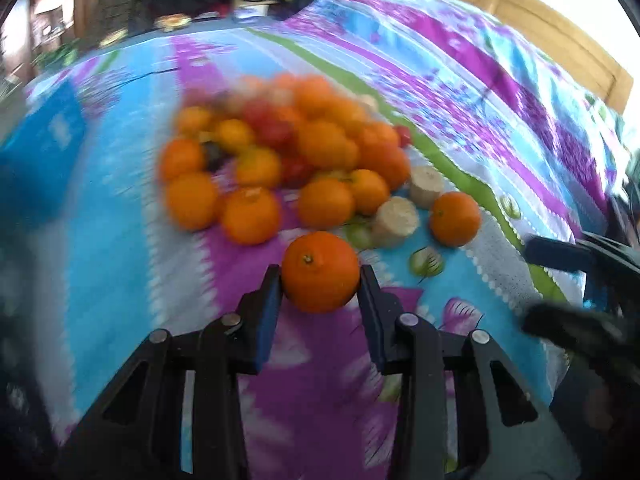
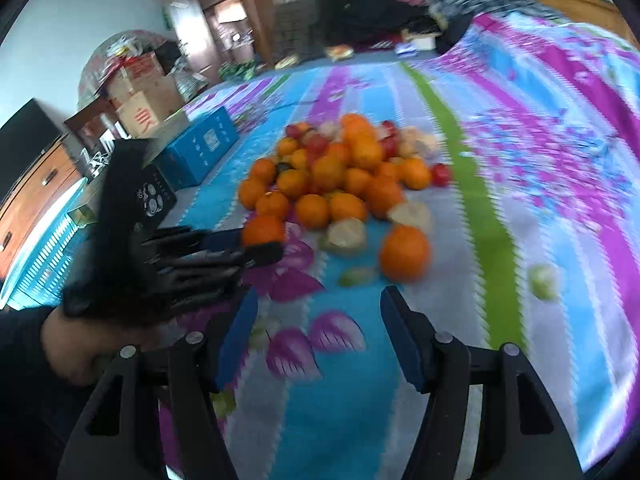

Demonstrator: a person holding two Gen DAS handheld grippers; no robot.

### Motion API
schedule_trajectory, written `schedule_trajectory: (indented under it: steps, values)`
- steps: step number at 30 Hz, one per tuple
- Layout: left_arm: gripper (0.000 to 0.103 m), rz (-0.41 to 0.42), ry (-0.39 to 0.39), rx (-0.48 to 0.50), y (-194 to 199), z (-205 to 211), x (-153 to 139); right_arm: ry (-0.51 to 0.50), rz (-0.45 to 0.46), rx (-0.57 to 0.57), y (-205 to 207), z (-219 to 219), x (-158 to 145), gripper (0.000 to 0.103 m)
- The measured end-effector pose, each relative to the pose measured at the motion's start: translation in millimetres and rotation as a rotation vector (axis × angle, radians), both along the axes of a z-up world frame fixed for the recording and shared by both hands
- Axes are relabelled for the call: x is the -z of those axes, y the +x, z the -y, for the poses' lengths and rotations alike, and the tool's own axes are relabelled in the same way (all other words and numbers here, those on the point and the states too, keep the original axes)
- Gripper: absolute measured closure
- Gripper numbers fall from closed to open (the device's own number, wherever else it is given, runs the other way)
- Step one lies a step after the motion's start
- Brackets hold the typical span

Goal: Organize fruits
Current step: 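Grasp another orange with the left tool while the right tool grasps a cut fruit piece, then carry the orange and fruit piece in both tools over the colander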

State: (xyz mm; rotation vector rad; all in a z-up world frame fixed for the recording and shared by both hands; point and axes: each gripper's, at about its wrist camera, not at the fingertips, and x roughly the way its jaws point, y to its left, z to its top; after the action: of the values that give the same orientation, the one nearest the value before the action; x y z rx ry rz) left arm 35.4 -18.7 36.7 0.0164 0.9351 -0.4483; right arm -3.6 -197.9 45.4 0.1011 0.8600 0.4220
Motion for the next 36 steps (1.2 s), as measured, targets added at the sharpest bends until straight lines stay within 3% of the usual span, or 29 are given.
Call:
schedule_trajectory:
  steps: [2, 8, 13, 15, 16, 18, 20, 26, 32, 36]
  values:
    - [0.065, 0.0, -0.008, -0.033, -5.2, -13.1, -1.9, -0.045, 0.007, -0.012, 21.1, -12.2, 7.6, 0.035]
    - [0.065, 0.004, -0.025, -0.054, -9.1, -24.7, -1.2, -0.316, 0.07, -0.106, 63.6, -52.5, 20.1, 0.035]
    - [0.065, -0.012, -0.049, -0.068, -2.8, -26.7, 2.1, -0.395, 0.0, -0.105, 82.1, -49.2, 46.4, 0.036]
    - [0.064, -0.012, -0.049, -0.066, -3.2, -25.2, 2.8, -0.4, 0.01, -0.119, 82.4, -47.6, 48.4, 0.038]
    - [0.064, -0.01, -0.05, -0.066, -3.1, -24.5, 3.0, -0.405, 0.012, -0.122, 83.5, -47.5, 48.4, 0.051]
    - [0.064, -0.012, -0.056, -0.072, -2.6, -24.1, 2.7, -0.401, 0.008, -0.134, 85.5, -46.4, 48.5, 0.065]
    - [0.064, -0.008, -0.061, -0.073, -3.4, -24.7, 1.2, -0.377, 0.004, -0.136, 81.8, -44.8, 44.8, 0.065]
    - [0.064, 0.014, -0.069, -0.074, -8.6, -26.7, -6.9, -0.169, -0.013, -0.191, 50.5, -39.2, 22.5, 0.066]
    - [0.064, -0.025, -0.05, -0.088, -12.2, -31.6, 5.7, -0.192, -0.063, -0.201, 30.0, -49.3, 43.0, 0.062]
    - [0.064, -0.055, -0.044, -0.105, -14.1, -33.3, 14.2, -0.185, -0.079, -0.185, 30.0, -52.2, 50.5, 0.065]
